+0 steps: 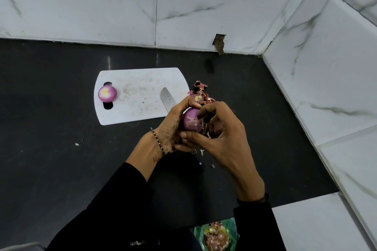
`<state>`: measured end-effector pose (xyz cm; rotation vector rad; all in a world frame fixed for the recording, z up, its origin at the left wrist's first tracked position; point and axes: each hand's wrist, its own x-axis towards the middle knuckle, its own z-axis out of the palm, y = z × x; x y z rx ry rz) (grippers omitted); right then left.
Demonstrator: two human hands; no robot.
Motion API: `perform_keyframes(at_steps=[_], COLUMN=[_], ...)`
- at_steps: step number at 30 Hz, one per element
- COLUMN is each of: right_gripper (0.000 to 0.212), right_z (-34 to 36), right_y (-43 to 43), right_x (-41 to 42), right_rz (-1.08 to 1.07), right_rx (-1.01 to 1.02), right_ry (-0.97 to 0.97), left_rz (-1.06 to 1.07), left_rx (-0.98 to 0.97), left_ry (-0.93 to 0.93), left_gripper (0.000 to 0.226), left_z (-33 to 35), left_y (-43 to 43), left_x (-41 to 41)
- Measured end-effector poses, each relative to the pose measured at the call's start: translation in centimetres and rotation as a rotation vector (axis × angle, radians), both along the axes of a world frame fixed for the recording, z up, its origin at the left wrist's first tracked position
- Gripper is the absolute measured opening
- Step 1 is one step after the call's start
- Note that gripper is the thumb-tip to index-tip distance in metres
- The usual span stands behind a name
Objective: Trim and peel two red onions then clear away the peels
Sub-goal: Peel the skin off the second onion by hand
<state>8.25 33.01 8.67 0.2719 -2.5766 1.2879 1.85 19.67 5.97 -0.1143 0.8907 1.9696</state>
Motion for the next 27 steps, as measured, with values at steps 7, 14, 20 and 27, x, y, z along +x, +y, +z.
perform_keyframes(at_steps=[7,14,20,27], right_gripper=[0.045,0.050,0.035,0.032], right_z=[-1.2,-0.4,-0.4,-0.1], right_y=[-0.4,0.8,1.1,1.3], right_x=[0.1,0.4,0.5,0.2], right_rz=[-0.046,-0.019,0.006,0.063], right_rx=[-0.029,-0.120,-0.106,0.006], right_ry=[-0.024,-0.104,-0.087,-0.089], left_rz=[-0.033,-0.091,-0.180,-0.245], left_rx=[-0.090,-0.062,0.003,-0.013], left_ry=[-0.015,0.020,0.069,0.059], left_gripper=[0.044,0.044,0.049,0.051], left_z=[-0.8,-0.8,-1.1,-1.5], left_y=[-0.3,-0.2,0.0,0.1], left_x=[-0.4,0.0,-0.1,-0.1])
